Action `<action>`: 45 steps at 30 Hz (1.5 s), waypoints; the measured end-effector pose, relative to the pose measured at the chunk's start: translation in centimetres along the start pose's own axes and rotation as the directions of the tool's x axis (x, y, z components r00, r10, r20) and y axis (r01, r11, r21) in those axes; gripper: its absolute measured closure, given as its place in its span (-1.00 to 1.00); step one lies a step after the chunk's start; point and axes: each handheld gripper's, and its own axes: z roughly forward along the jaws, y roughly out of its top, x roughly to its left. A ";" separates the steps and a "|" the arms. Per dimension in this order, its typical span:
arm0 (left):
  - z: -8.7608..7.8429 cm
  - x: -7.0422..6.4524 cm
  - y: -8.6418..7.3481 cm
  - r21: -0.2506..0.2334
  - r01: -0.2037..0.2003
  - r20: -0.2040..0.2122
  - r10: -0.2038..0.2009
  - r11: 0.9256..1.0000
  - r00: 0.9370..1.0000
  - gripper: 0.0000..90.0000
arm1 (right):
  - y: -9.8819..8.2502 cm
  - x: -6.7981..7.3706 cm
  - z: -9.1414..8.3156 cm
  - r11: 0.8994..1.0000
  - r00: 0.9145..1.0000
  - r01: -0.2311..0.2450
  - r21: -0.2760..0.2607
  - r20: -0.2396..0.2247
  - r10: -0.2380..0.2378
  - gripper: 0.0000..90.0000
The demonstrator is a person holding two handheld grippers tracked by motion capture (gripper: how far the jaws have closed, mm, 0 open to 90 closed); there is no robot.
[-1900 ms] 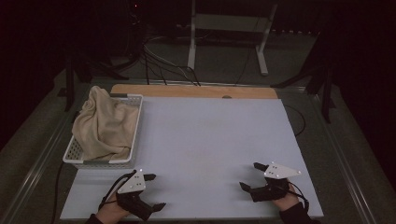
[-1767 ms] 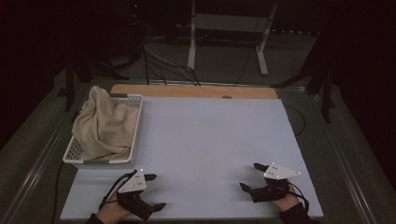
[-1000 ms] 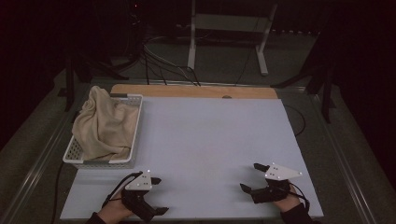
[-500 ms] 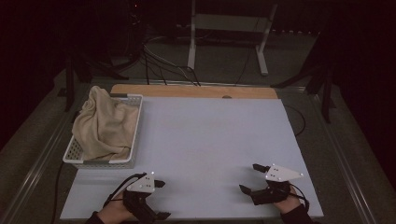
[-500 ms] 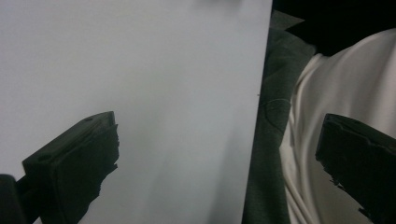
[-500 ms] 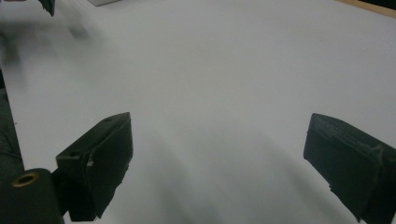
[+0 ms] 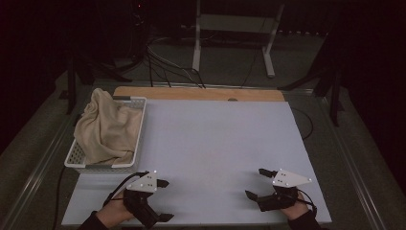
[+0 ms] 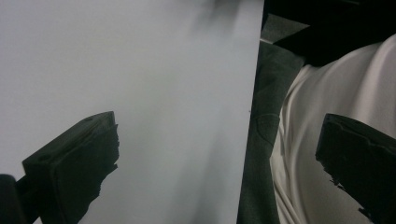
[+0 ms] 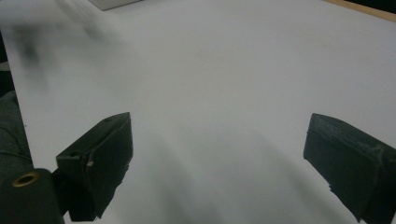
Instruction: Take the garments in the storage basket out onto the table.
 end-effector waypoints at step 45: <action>-8.1 3.5 3.5 -0.063 0.042 -0.153 -0.052 0.997 0.987 -0.99 | 0.4 0.3 0.1 1.000 1.000 -0.009 -0.008 -0.021 0.009 -0.81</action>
